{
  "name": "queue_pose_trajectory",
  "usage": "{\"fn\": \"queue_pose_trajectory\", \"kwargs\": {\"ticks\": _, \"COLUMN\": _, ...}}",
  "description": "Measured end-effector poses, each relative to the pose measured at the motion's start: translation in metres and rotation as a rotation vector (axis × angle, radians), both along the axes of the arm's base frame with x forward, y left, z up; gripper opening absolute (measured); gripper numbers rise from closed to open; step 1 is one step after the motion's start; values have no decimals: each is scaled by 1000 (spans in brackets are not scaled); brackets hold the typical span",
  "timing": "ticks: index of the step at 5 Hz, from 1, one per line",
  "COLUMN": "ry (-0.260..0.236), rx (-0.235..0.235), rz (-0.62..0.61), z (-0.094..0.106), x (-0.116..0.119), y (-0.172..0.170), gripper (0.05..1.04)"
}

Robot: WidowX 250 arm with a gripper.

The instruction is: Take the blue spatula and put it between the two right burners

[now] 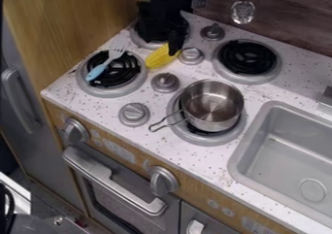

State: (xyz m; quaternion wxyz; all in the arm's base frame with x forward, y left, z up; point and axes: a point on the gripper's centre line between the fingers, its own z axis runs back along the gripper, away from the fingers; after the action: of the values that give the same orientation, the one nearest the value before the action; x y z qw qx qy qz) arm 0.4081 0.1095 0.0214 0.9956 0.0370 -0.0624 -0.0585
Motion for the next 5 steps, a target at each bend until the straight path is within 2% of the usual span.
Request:
{"fn": "queue_pose_trajectory", "kwargs": {"ticks": 1, "ry": 52, "rx": -15, "rz": 2, "z": -20, "x": -8, "y": -2, "gripper": 1001}}
{"fn": "queue_pose_trajectory", "kwargs": {"ticks": 2, "ry": 97, "rx": -13, "rz": 29, "z": -31, "x": -24, "y": 11, "gripper": 1001}}
{"fn": "queue_pose_trajectory", "kwargs": {"ticks": 3, "ry": 109, "rx": -10, "rz": 128, "z": -35, "x": -46, "y": 43, "gripper": 1001}}
{"fn": "queue_pose_trajectory", "kwargs": {"ticks": 5, "ry": 98, "rx": 4, "rz": 217, "z": -28, "x": -60, "y": 82, "gripper": 1001}}
